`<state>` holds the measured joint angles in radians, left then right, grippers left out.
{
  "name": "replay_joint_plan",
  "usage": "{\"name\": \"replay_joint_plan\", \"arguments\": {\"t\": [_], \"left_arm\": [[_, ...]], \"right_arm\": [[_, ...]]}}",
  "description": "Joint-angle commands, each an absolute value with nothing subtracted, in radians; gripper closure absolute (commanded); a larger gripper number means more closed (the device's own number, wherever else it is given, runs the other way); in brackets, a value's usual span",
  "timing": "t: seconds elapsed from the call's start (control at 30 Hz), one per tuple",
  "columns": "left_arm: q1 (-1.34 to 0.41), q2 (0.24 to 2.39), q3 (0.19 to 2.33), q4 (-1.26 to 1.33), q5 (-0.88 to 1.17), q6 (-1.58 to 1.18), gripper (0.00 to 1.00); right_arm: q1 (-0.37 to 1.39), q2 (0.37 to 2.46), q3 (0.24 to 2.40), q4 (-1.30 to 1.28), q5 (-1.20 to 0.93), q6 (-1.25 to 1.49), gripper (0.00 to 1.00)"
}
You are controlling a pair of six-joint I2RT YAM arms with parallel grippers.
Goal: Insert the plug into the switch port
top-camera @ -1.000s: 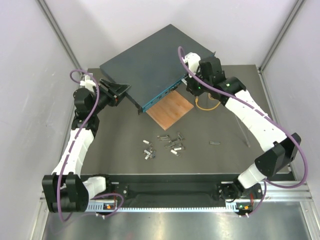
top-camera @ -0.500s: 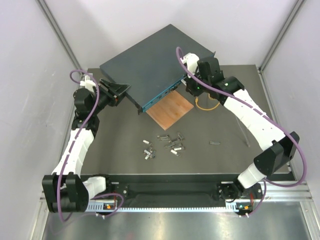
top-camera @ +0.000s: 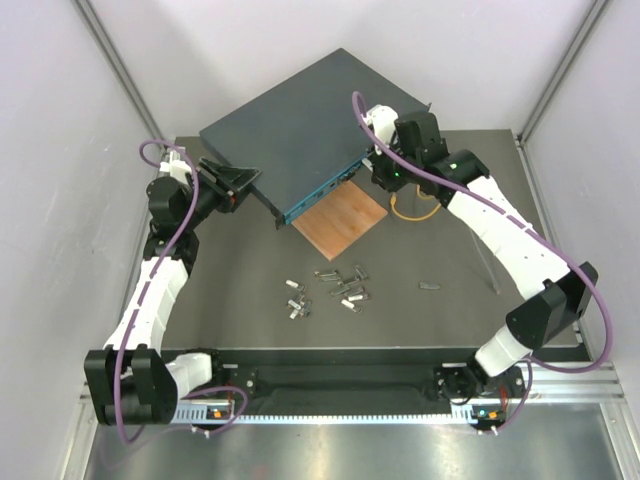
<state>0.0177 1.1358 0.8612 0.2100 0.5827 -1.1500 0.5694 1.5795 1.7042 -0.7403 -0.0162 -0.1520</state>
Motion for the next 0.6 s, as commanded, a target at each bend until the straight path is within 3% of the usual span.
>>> {"name": "replay_joint_plan", "arguments": {"t": [0.0,0.57], "left_arm": [[0.003,1.127,0.851,0.279,0.578,-1.103,1.00],[0.003,1.127,0.848,0.276,0.583,-1.098,1.00]], "right_arm": [[0.588,1.574,1.776,-0.663,-0.090,-0.138,1.00],[0.584,1.612,1.779,-0.620,-0.009,-0.147,1.00]]}}
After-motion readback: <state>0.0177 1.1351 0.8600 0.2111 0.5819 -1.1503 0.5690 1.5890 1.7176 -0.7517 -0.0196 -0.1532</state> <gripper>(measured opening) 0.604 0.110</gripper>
